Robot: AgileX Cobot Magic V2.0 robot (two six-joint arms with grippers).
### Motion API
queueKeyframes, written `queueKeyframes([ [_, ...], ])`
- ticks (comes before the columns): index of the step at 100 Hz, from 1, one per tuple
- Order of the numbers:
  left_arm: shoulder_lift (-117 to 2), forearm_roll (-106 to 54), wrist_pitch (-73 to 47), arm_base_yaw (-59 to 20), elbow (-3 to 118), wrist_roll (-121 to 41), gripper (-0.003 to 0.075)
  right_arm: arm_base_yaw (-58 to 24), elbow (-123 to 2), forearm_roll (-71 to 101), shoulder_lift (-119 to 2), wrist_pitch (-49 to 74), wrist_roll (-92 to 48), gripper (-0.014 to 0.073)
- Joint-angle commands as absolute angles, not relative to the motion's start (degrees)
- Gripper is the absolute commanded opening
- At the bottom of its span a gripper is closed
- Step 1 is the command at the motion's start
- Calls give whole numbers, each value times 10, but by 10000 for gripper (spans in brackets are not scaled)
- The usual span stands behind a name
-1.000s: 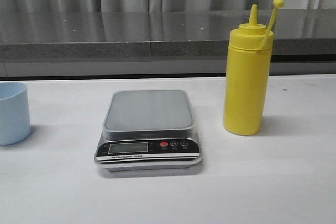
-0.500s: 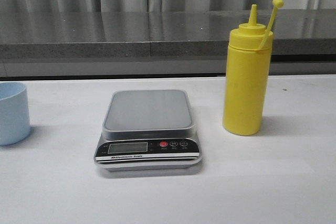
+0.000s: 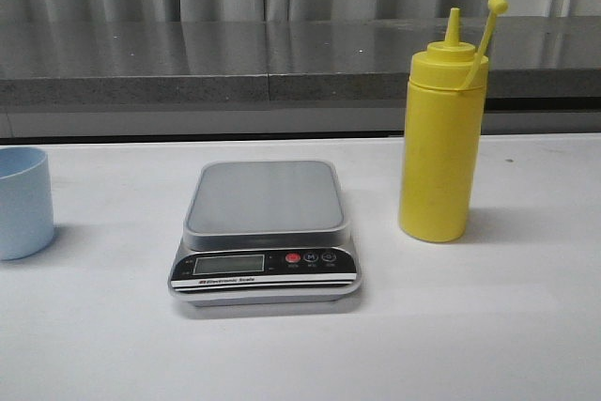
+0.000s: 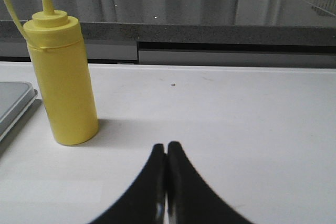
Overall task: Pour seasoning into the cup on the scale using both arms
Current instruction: 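Reach the left gripper down to the light blue cup and grasp it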
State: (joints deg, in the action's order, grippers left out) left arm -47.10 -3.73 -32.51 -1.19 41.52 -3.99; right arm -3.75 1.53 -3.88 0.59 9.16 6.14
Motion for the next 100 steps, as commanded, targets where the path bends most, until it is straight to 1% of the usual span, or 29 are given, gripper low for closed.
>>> queueKeyframes([
  [1, -529, -37, -321, -11, 468, -33, -20, -34, 4, -40, 18, 44, 57, -67],
  [17, -616, -37, -337, -11, 505, -33, -20, -34, 4, -40, 18, 44, 57, -67],
  [31, -664, -37, -345, -11, 513, -33, -20, -34, 4, -40, 18, 44, 57, -67],
  [54, -693, -37, -346, -11, 513, -33, -19, -34, 4, -40, 18, 44, 57, -67],
  [61, -693, -37, -346, -11, 513, -33, -6, -34, 4, -40, 18, 44, 57, -67],
  [68, -693, -37, -346, -11, 513, -33, 55, -34, 4, -40, 18, 44, 57, -67],
  [73, -693, -37, -349, -11, 513, -33, 123, -34, 4, -40, 18, 44, 57, -67],
  [83, -693, -37, -357, -11, 513, -33, 296, -34, 4, -40, 18, 44, 57, -67],
  [88, -693, -37, -359, -11, 513, -33, 358, -34, 4, -40, 18, 44, 57, -67],
  [92, -693, -37, -357, -11, 513, -33, 391, -34, 4, -40, 18, 44, 57, -67],
  [100, -693, -37, -349, -11, 513, -33, 412, -34, 4, -40, 18, 44, 57, -67],
])
